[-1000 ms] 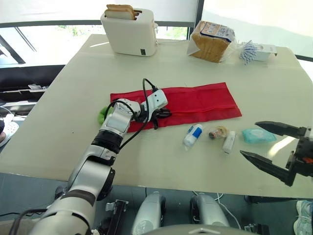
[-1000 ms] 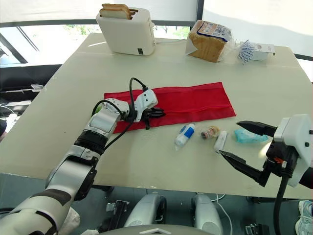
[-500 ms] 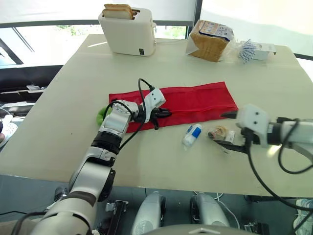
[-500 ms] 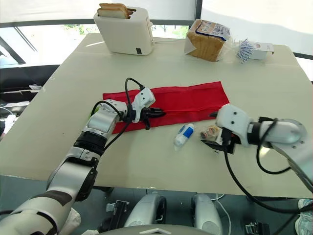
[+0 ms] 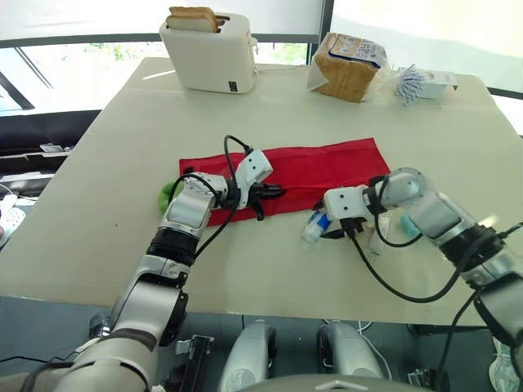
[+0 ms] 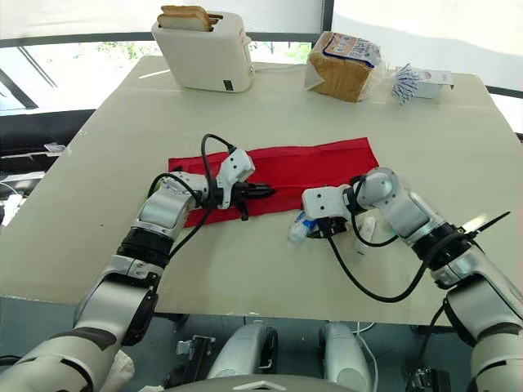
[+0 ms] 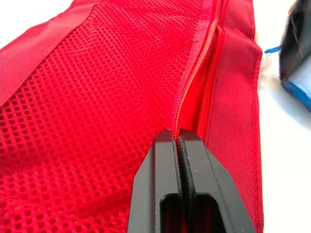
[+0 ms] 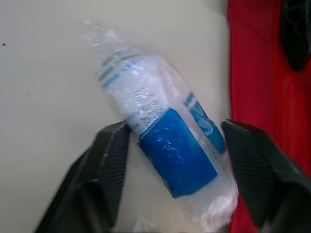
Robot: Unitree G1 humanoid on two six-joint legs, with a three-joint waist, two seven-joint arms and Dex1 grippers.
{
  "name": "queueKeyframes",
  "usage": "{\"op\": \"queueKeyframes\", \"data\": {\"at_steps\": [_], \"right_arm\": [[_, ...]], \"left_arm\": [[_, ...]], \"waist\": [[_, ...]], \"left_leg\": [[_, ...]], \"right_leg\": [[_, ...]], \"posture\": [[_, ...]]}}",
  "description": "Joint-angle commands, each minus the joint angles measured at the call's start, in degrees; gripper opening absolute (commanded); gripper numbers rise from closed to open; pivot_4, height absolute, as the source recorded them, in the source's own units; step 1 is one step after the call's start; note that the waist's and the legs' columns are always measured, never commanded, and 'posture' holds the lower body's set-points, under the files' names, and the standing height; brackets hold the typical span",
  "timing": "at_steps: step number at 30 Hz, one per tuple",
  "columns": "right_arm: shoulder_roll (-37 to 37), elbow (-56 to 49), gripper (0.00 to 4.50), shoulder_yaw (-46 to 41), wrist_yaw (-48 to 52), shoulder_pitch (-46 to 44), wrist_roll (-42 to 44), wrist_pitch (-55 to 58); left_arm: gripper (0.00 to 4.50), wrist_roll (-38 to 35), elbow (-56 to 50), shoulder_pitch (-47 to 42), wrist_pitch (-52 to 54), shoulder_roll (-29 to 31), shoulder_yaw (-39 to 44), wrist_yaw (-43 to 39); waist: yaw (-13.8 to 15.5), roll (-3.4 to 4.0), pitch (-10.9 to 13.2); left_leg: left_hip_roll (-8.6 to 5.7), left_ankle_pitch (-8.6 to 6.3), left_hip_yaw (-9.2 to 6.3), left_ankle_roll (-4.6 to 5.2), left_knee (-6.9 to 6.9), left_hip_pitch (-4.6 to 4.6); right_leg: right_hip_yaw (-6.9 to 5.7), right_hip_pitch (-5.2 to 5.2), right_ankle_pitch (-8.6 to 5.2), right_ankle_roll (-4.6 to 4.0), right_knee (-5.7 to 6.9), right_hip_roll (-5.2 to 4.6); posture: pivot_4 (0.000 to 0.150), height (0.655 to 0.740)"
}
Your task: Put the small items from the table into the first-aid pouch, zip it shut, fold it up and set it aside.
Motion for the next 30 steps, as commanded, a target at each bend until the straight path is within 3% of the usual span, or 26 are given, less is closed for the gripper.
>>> {"op": "queueKeyframes", "data": {"at_steps": [1,4,8,11,14,18,30], "right_arm": [[0.04,-0.55,1.49,-2.31,1.75,0.25,0.02,-0.87],[-0.30,-7.42,0.16,-6.53,0.14,3.02,3.05,8.25],[0.04,-23.33,0.07,-13.49,-4.83,8.11,10.01,33.19],[7.25,-33.09,0.07,-19.32,-14.01,7.94,15.47,64.06],[14.80,-33.67,0.07,-22.72,-22.83,5.87,14.49,79.63],[20.37,-27.59,0.07,-24.30,-32.13,5.03,12.14,85.22],[37.71,-9.07,0.07,-45.47,-48.22,-4.18,10.98,89.41]], "left_arm": [[0.00,-1.20,-3.41,0.62,0.54,0.54,1.31,0.58],[0.00,-1.52,-4.32,1.06,0.99,0.49,1.34,0.93],[0.00,-2.07,-4.92,1.39,1.28,0.49,1.46,1.08],[0.00,-3.02,-5.13,1.51,1.67,0.29,1.93,0.56],[0.00,-3.66,-5.26,1.49,1.79,0.22,1.98,0.21],[0.00,-4.94,-5.61,1.31,2.12,-0.50,2.12,-0.36],[0.00,-8.11,-9.17,3.00,2.75,-1.49,2.26,-1.41]], "waist": [[-0.02,0.01,0.00],[0.01,0.01,-0.01],[0.18,0.01,-0.01],[-0.08,0.03,-0.03],[-0.03,0.04,-0.03],[0.45,0.04,-0.04],[-0.29,0.07,-0.06]], "left_leg": [[0.00,0.00,0.01,0.00,0.00,0.00],[0.00,0.00,-0.01,0.00,0.00,0.01],[0.01,0.00,-0.05,0.00,-0.01,-0.06],[0.03,0.01,-0.05,-0.02,0.00,-0.04],[0.04,0.02,-0.08,-0.05,-0.02,0.00],[-0.09,0.03,-0.02,-0.06,-0.01,-0.07],[-0.23,0.04,0.13,-0.06,-0.05,-0.04]], "right_leg": [[0.01,0.00,0.00,0.00,0.00,-0.01],[0.00,0.00,0.00,0.00,0.01,-0.02],[-0.02,-0.05,0.00,-0.01,0.04,-0.28],[-0.01,-0.06,0.01,-0.02,0.13,-0.32],[0.03,-0.09,0.01,-0.03,0.21,-0.32],[0.01,-0.19,0.01,-0.03,0.28,-0.31],[0.17,-0.34,0.00,-0.01,0.50,-0.18]], "posture": [[0.150,0.7400],[0.150,0.7400],[0.150,0.7400],[0.150,0.7400],[0.150,0.7400],[0.150,0.7400],[0.150,0.7400]]}}
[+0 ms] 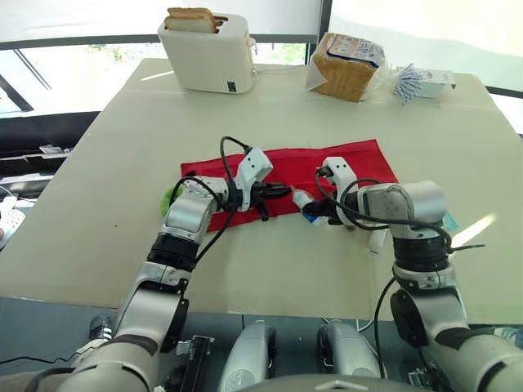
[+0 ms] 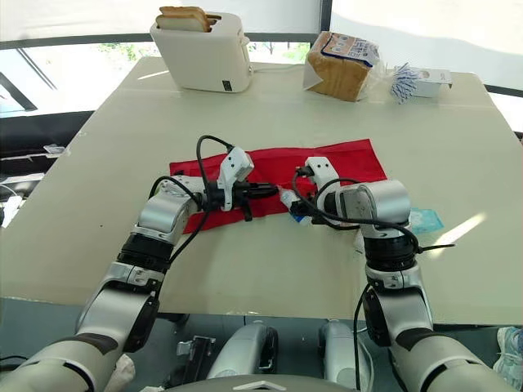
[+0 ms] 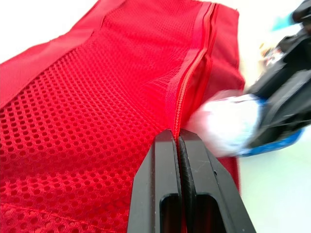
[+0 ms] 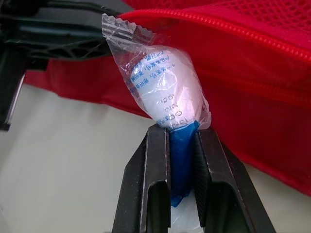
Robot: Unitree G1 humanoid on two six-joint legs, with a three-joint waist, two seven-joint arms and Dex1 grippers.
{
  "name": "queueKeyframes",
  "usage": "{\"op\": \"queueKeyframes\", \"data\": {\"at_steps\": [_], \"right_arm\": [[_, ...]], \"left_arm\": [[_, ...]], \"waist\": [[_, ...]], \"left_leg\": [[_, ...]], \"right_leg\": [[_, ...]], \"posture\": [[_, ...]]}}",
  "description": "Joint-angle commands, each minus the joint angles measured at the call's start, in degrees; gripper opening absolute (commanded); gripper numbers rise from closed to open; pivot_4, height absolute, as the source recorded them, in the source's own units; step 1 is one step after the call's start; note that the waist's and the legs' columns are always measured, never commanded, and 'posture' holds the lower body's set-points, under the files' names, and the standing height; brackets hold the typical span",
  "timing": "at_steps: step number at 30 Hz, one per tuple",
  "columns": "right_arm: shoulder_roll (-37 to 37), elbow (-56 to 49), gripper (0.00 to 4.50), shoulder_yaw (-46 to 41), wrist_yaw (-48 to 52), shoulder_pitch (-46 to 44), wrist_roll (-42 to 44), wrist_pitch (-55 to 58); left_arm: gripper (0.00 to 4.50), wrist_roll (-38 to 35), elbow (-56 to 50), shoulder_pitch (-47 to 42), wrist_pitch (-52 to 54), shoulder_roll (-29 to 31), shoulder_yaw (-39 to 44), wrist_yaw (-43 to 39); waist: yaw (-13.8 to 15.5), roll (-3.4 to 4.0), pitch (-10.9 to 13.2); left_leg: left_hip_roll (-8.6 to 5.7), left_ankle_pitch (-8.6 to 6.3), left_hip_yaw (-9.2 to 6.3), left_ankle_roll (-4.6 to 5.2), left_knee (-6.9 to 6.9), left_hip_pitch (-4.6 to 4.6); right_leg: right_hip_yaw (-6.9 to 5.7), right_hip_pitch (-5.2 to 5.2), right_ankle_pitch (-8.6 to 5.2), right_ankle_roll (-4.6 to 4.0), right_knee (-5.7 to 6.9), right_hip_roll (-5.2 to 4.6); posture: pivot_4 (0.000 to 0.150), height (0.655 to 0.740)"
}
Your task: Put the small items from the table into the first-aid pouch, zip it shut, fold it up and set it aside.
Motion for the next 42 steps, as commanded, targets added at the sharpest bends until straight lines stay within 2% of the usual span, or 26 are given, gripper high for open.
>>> {"op": "queueKeyframes", "data": {"at_steps": [1,10,11,12,14,17,20,25,29,32,34,37,42], "right_arm": [[4.06,4.85,0.07,-7.99,-4.98,-4.41,-0.28,-0.55],[7.31,13.67,0.07,-13.80,-10.29,-9.04,1.80,-5.82],[7.10,11.61,1.08,-13.38,-9.40,-8.29,3.00,-5.62],[6.67,8.65,1.27,-12.63,-8.46,-7.19,4.27,-4.83],[4.89,2.35,2.07,-9.63,-5.93,-4.33,7.08,-3.59],[-2.91,-9.49,2.07,0.98,-2.15,1.93,10.24,-4.36],[-7.29,-16.30,2.07,6.35,-1.69,6.45,11.03,-6.82],[-8.58,-15.49,2.07,11.19,-3.75,10.47,8.59,-15.40],[-6.58,-13.33,2.07,11.21,-6.36,11.23,7.27,-20.36],[-6.03,-12.49,1.18,12.06,-7.23,11.53,6.49,-24.13],[-6.20,-11.67,0.28,14.01,-6.88,11.47,5.88,-26.34],[-5.35,-8.24,0.03,17.35,-6.27,10.76,4.61,-30.41],[-0.41,0.35,0.03,18.65,-7.35,9.07,2.90,-38.45]], "left_arm": [[0.00,-2.14,-4.18,1.04,0.27,-0.46,-0.07,-1.60],[0.00,-1.34,-4.60,2.22,0.29,0.55,-1.06,-2.72],[0.00,-0.99,-3.19,1.74,-0.21,0.65,-1.01,-2.67],[0.00,-0.83,-1.84,1.17,-0.55,0.69,-0.82,-2.67],[0.00,-0.74,0.41,0.07,-1.00,0.76,-0.41,-2.86],[0.00,-0.38,3.30,-1.64,-2.16,1.24,-0.46,-3.86],[0.00,-0.42,5.29,-3.09,-2.78,1.54,-0.56,-4.95],[0.00,-0.39,6.23,-4.22,-3.16,1.42,-0.85,-6.30],[0.00,-0.38,6.00,-4.47,-3.28,1.59,-0.87,-7.03],[0.00,-0.54,5.80,-4.62,-3.16,1.72,-0.62,-7.40],[0.00,-0.94,5.23,-4.54,-2.74,1.70,-0.42,-7.67],[0.00,-2.00,3.75,-4.22,-1.73,1.47,-0.13,-8.21],[0.00,-3.25,2.62,-4.29,0.56,1.19,1.18,-7.43]], "waist": [[-0.03,0.01,-0.01],[-0.20,0.03,-0.02],[-0.20,0.03,-0.02],[-0.17,0.03,-0.01],[-0.01,0.04,-0.01],[-0.06,0.05,0.00],[-0.37,0.05,0.00],[-0.82,0.05,0.00],[-0.87,0.05,0.00],[-0.82,0.05,0.00],[-0.83,0.05,0.00],[-0.96,0.05,0.00],[-1.23,0.05,0.00]], "left_leg": [[0.00,0.01,0.03,-0.02,0.00,0.00],[-0.01,0.03,0.07,-0.05,-0.06,0.00],[0.00,0.03,0.05,-0.05,-0.07,0.00],[0.00,0.03,0.06,-0.05,-0.07,0.00],[0.00,0.03,0.05,-0.05,-0.08,-0.01],[-0.03,0.03,0.03,-0.04,-0.10,-0.10],[-0.06,0.02,0.04,-0.03,-0.09,-0.10],[0.04,0.02,0.04,-0.02,-0.11,-0.06],[0.04,0.03,0.05,-0.03,-0.10,-0.06],[0.05,0.03,0.05,-0.03,-0.10,-0.06],[0.04,0.03,0.05,-0.03,-0.10,-0.07],[0.06,0.03,0.05,-0.03,-0.10,-0.07],[0.08,0.03,0.04,-0.04,-0.10,-0.06]], "right_leg": [[0.03,-0.05,0.00,0.00,0.08,0.00],[0.07,-0.11,0.00,0.00,0.25,0.01],[0.07,-0.11,0.00,-0.01,0.26,0.02],[0.07,-0.12,0.00,-0.01,0.26,0.01],[0.07,-0.13,-0.01,0.00,0.25,0.02],[0.06,-0.14,-0.01,0.00,0.24,0.01],[0.07,-0.17,-0.02,0.02,0.01,0.01],[0.10,-0.18,-0.02,0.01,0.04,0.12],[0.10,-0.18,-0.02,0.01,0.03,0.11],[0.10,-0.18,-0.02,0.01,0.03,0.10],[0.11,-0.18,-0.02,0.01,0.02,0.10],[0.10,-0.18,-0.02,0.01,0.02,0.11],[0.10,-0.18,-0.02,0.01,0.02,0.13]], "posture": [[0.150,0.7400],[0.150,0.7400],[0.150,0.7400],[0.150,0.7400],[0.150,0.7400],[0.150,0.7400],[0.150,0.7400],[0.150,0.7400],[0.150,0.7400],[0.150,0.7400],[0.150,0.7400],[0.150,0.7400],[0.150,0.7400]]}}
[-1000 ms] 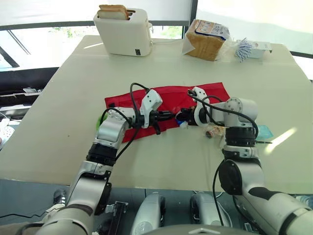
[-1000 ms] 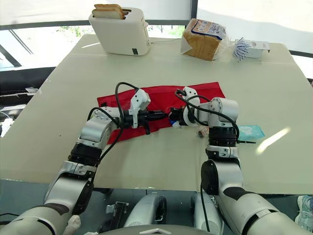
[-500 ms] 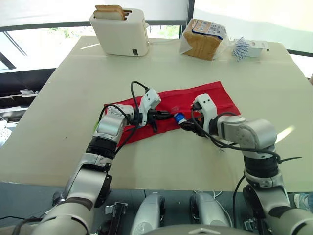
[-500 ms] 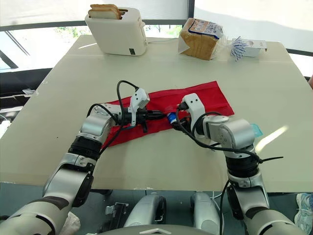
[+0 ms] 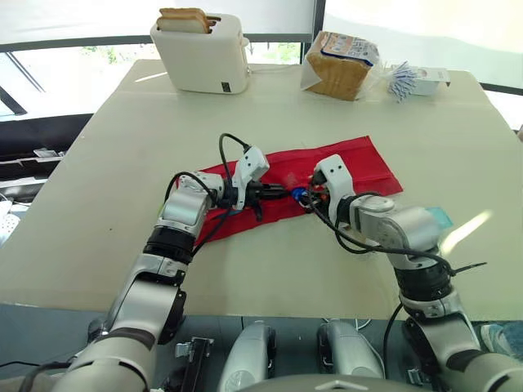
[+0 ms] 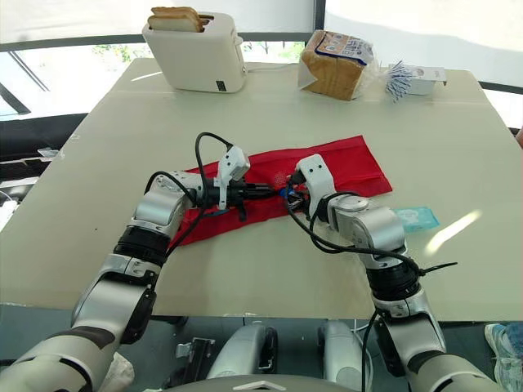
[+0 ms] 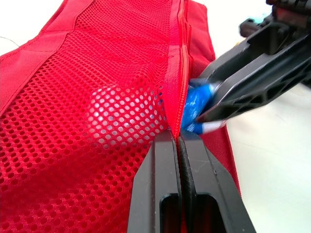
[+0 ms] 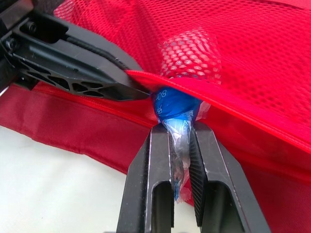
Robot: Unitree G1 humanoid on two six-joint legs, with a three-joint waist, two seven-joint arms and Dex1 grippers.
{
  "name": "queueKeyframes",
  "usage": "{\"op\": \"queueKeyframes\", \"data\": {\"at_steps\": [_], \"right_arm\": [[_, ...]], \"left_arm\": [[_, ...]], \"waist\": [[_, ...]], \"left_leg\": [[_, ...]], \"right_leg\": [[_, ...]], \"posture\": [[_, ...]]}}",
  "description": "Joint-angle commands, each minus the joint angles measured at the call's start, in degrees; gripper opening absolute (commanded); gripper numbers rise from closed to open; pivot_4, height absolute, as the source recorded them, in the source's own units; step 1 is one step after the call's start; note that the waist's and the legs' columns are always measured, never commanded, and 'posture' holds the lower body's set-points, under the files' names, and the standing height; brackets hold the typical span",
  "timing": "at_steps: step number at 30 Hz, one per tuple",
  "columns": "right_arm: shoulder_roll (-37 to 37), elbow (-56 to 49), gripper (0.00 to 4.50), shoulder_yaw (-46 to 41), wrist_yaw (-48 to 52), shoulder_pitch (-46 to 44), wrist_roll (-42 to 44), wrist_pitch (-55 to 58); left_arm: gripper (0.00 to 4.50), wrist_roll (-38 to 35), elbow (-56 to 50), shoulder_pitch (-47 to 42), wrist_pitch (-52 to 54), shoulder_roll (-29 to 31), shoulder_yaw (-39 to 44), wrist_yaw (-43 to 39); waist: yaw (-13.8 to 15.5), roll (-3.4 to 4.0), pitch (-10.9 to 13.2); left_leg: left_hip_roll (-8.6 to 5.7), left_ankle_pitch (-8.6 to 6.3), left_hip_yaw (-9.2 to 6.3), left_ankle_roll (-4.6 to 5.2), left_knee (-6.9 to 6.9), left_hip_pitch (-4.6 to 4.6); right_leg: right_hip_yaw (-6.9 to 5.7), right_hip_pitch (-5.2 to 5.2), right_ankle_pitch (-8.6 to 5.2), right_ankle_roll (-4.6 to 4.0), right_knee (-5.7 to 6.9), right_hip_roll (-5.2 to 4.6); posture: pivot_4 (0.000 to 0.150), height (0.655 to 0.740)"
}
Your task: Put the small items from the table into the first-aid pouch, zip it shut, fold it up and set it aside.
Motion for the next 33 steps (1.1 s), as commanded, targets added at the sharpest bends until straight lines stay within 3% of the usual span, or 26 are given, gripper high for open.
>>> {"op": "queueKeyframes", "data": {"at_steps": [1,11,14,15,16,18,19,20,23,27,32,33], "right_arm": [[2.49,2.64,0.03,1.08,-0.54,-1.27,-0.74,-4.83],[16.17,15.88,0.03,-8.04,-6.78,-3.93,2.10,-17.41],[16.83,21.04,0.03,-9.00,-6.70,-5.17,2.73,-21.88],[16.39,21.74,0.74,-8.82,-6.45,-5.19,2.93,-22.74],[15.67,21.38,0.97,-8.62,-5.83,-4.79,3.31,-23.08],[13.68,18.69,1.92,-7.61,-4.26,-3.38,3.80,-22.53],[10.29,12.77,2.12,-5.49,-1.42,-1.05,4.30,-20.06],[6.72,6.74,2.74,-3.34,1.51,1.23,4.87,-17.49],[-6.05,-10.73,3.90,1.98,8.95,7.87,5.05,-12.72],[-15.75,-25.30,3.90,-1.71,13.35,12.57,9.88,-10.73],[-25.76,-36.27,3.90,-10.70,19.30,17.53,15.30,-11.68],[-27.65,-38.06,4.34,-14.09,20.00,19.18,17.31,-10.80]], "left_arm": [[0.00,-2.03,-3.04,-0.96,0.89,-0.17,1.19,-0.35],[0.00,-2.52,-5.85,0.81,2.94,0.09,2.03,0.77],[0.00,-2.27,-6.26,1.52,3.09,0.25,1.89,1.04],[0.00,-2.09,-6.20,1.66,2.94,0.34,1.80,1.14],[0.00,-1.75,-5.95,1.77,2.50,0.52,1.68,1.24],[0.00,-1.28,-5.62,1.89,1.97,0.79,1.56,1.46],[0.00,-0.40,-4.69,1.89,0.78,1.23,1.30,1.65],[0.00,0.41,-3.83,1.89,-0.48,1.63,1.01,1.72],[0.00,1.60,-1.83,1.57,-3.18,2.43,0.54,1.53],[0.00,2.33,-0.64,1.26,-5.34,2.77,-0.09,0.65],[0.00,3.64,1.37,1.05,-9.01,3.56,-0.60,-0.22],[0.00,4.04,2.15,0.81,-10.40,3.82,-0.67,-0.37]], "waist": [[0.00,0.00,0.00],[-0.28,-0.01,-0.01],[-0.20,-0.01,-0.01],[-0.20,-0.01,-0.01],[-0.20,-0.01,-0.01],[-0.24,0.00,-0.01],[-0.05,0.00,-0.01],[-0.03,0.00,-0.01],[0.65,0.07,0.03],[0.81,0.04,0.02],[1.39,0.03,0.02],[1.45,0.03,0.02]], "left_leg": [[0.00,0.00,0.00,0.00,0.00,0.00],[0.09,0.02,0.02,-0.04,-0.01,0.02],[0.08,0.03,0.06,-0.06,-0.03,0.02],[0.08,0.03,0.06,-0.06,-0.03,0.03],[0.08,0.03,0.06,-0.06,-0.03,0.04],[0.08,0.03,0.06,-0.06,-0.03,0.04],[0.08,0.03,0.06,-0.06,-0.03,0.04],[0.08,0.03,0.05,-0.06,-0.03,0.03],[0.06,0.02,0.03,-0.05,-0.03,-0.06],[0.01,-0.01,0.06,0.01,0.03,-0.12],[0.15,-0.15,0.00,0.25,0.00,-0.01],[0.15,-0.15,0.01,0.26,0.01,-0.03]], "right_leg": [[0.00,0.00,0.00,0.00,0.00,0.00],[0.03,-0.02,0.00,-0.01,0.03,0.05],[0.04,-0.03,0.00,-0.01,0.01,0.02],[0.04,-0.03,0.00,-0.01,0.02,0.02],[0.04,-0.03,0.00,-0.01,0.03,0.02],[0.05,-0.03,0.00,-0.01,0.04,0.02],[0.05,-0.03,0.00,-0.01,0.04,0.02],[0.04,-0.04,0.00,-0.01,0.04,0.01],[0.01,-0.04,0.00,0.00,-0.01,-0.04],[0.03,-0.03,0.01,0.01,-0.18,-0.04],[0.00,-0.01,0.00,-0.02,-0.06,0.14],[0.00,0.02,0.00,-0.02,-0.11,0.13]], "posture": [[0.150,0.7400],[0.150,0.7400],[0.150,0.7400],[0.150,0.7400],[0.150,0.7400],[0.150,0.7400],[0.150,0.7400],[0.150,0.7400],[0.150,0.7400],[0.150,0.7400],[0.150,0.7400],[0.150,0.7400]]}}
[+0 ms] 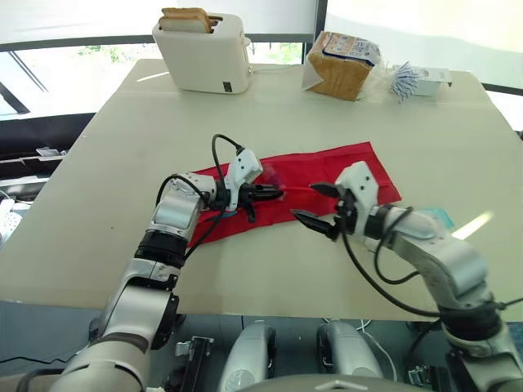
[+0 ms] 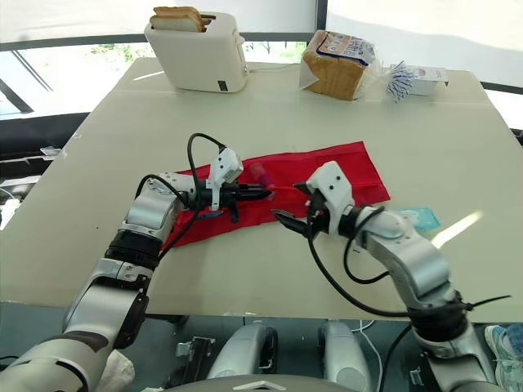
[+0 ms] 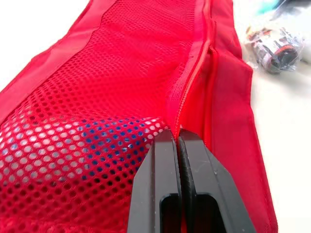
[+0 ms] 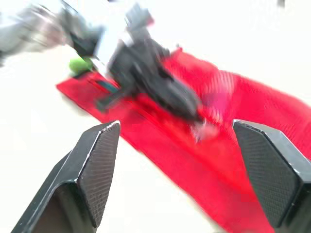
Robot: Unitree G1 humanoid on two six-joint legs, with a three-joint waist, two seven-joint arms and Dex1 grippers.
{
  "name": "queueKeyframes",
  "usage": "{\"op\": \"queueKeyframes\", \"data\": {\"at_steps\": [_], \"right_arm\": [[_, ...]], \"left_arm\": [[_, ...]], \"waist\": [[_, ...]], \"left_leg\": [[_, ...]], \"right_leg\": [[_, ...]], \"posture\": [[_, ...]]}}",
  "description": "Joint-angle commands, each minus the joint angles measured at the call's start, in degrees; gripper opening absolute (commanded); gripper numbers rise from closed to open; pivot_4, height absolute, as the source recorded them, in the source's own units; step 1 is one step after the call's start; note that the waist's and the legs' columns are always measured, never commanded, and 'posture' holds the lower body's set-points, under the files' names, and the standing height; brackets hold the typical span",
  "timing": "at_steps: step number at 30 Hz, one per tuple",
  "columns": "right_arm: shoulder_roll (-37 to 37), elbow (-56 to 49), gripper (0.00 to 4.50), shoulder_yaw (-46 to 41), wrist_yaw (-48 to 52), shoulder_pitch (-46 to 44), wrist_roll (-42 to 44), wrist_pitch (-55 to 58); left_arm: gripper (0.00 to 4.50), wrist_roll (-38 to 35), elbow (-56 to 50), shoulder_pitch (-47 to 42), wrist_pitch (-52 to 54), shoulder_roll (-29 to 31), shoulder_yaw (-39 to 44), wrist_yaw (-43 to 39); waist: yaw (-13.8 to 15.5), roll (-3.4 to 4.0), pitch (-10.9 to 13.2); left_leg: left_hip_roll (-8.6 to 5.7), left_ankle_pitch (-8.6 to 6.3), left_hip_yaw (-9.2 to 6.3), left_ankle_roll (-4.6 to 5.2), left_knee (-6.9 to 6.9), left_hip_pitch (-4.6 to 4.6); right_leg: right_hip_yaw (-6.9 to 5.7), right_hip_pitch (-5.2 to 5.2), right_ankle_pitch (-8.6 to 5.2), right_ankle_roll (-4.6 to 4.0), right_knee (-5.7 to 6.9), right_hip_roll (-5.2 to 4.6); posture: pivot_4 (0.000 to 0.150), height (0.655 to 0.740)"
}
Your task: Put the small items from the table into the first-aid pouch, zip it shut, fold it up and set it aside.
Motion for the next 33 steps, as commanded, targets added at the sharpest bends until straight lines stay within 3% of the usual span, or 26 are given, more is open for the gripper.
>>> {"op": "queueKeyframes", "data": {"at_steps": [1,8,12,15,19,28,33], "right_arm": [[-5.67,-7.97,4.49,-10.70,4.11,4.81,6.58,0.52],[-16.41,-17.10,4.49,-41.68,13.71,26.55,18.31,0.05],[-16.48,-18.73,4.49,-60.15,20.00,42.24,21.16,-1.16],[-14.86,-18.96,4.49,-68.84,22.12,49.74,22.82,-2.25],[-11.88,-19.53,4.49,-74.07,20.73,56.29,25.26,-3.77],[-7.98,-18.86,4.49,-73.48,18.70,63.15,25.88,-9.62],[-7.85,-20.23,4.50,-71.79,17.32,65.26,25.86,-11.70]], "left_arm": [[0.00,1.25,1.80,-1.17,-4.42,1.68,0.48,-0.79],[0.00,1.96,9.14,-2.93,-12.75,4.15,1.29,-3.55],[0.00,2.75,14.19,-3.87,-17.84,5.53,1.64,-4.32],[0.00,3.55,17.32,-5.00,-19.90,5.82,1.58,-3.81],[0.00,2.44,17.64,-5.88,-18.57,4.63,2.12,-3.98],[0.00,1.78,12.62,-6.03,-11.54,2.62,1.27,-4.82],[1.74,2.34,7.97,-5.42,-9.96,0.91,-0.19,-4.03]], "waist": [[0.12,-0.02,0.01],[0.31,-0.03,0.01],[0.19,-0.06,-0.02],[0.48,-0.04,-0.06],[0.49,-0.09,-0.09],[1.45,-0.09,-0.09],[1.55,-0.10,-0.09]], "left_leg": [[-0.01,0.00,0.01,0.01,0.01,0.00],[0.02,-0.04,-0.02,0.08,0.01,0.10],[0.06,-0.05,-0.16,0.09,-0.03,0.18],[0.06,-0.06,-0.14,0.10,0.00,0.30],[0.09,-0.07,-0.18,0.11,0.00,0.32],[0.07,-0.07,-0.21,0.11,0.03,0.26],[0.05,-0.07,-0.23,0.11,0.03,0.23]], "right_leg": [[-0.01,0.04,0.00,0.00,-0.03,-0.02],[-0.07,0.25,0.01,0.01,-0.22,-0.03],[-0.20,0.46,0.01,0.01,-0.38,0.02],[-0.19,0.61,0.02,0.02,-0.39,0.01],[-0.21,0.69,0.01,0.02,-0.45,0.04],[-0.24,0.67,0.00,0.03,-0.48,0.01],[-0.26,0.67,0.00,0.02,-0.50,0.00]], "posture": [[0.150,0.7400],[0.150,0.7400],[0.150,0.7400],[0.150,0.7400],[0.150,0.7400],[0.150,0.7400],[0.150,0.7400]]}}
